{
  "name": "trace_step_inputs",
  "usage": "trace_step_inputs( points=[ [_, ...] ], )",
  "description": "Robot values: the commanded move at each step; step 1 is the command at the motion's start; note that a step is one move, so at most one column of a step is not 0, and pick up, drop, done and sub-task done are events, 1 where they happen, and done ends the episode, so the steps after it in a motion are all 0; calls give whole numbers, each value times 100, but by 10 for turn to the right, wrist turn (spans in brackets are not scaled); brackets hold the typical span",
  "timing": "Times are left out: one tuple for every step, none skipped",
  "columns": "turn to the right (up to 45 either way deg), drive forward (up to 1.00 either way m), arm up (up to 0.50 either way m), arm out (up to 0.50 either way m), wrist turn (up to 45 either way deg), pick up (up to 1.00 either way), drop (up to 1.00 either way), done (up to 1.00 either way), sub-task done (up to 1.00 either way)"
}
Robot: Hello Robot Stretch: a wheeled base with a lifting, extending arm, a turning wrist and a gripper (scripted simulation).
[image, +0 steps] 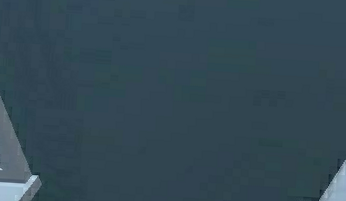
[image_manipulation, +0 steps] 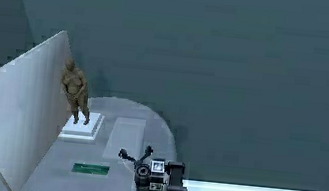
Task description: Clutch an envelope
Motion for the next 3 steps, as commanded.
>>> trace_step_inputs(
  points=[
    [0, 0, 0, 0, 0, 100, 0, 0, 0],
    [0, 0, 10, 0, 0, 0, 0, 0, 0],
    [0, 0, 0, 0, 0, 0, 0, 100, 0]
  ],
)
